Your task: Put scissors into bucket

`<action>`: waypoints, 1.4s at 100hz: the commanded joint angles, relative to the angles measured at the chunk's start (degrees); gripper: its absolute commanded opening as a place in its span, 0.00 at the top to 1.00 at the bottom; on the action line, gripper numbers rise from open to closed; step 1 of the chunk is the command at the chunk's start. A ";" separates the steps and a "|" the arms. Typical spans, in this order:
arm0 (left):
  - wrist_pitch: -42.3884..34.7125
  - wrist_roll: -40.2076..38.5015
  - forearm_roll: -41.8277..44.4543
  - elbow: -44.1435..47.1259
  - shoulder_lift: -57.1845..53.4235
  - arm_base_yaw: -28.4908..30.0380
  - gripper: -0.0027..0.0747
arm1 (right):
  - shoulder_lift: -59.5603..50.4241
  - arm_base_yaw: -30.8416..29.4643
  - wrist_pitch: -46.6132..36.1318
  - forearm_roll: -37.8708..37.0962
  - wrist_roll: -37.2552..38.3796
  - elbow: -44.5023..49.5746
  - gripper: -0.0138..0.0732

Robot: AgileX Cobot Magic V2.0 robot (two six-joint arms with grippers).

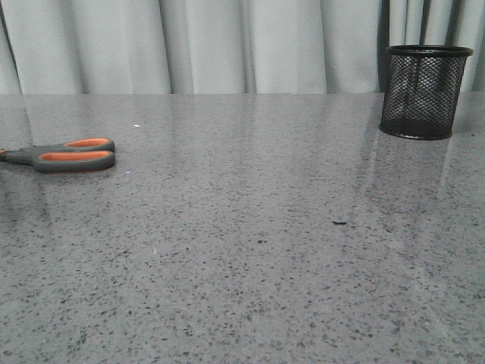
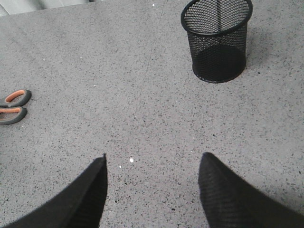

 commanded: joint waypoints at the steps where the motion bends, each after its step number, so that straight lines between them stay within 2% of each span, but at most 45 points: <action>1: 0.69 4.16 -1.57 -3.76 2.83 0.13 0.51 | 0.47 -0.38 -3.18 0.43 -0.69 -1.99 0.40; 17: 0.69 14.87 -1.57 -6.48 9.01 0.13 0.51 | 0.47 -0.38 -2.67 0.43 -1.10 -1.99 0.40; 36: 0.18 39.12 -1.53 -6.79 14.20 0.13 0.51 | 0.47 -0.38 -2.26 0.43 -1.20 -1.99 0.40; 41: -0.21 42.49 -1.53 -6.79 15.32 0.13 0.51 | 0.47 -0.38 -2.13 0.43 -1.14 -1.99 0.40; 105: -1.62 45.86 1.77 -6.85 28.88 -1.13 0.51 | 0.47 -0.38 -1.75 0.43 -1.23 -1.99 0.40; 119: -4.47 45.86 5.79 -6.85 30.04 -2.91 0.51 | 0.47 -0.38 -1.63 0.43 -1.45 -1.99 0.40; 140: -7.18 45.86 6.49 -6.85 30.13 -3.41 0.51 | 0.47 -0.38 -1.08 0.43 -1.71 -1.99 0.40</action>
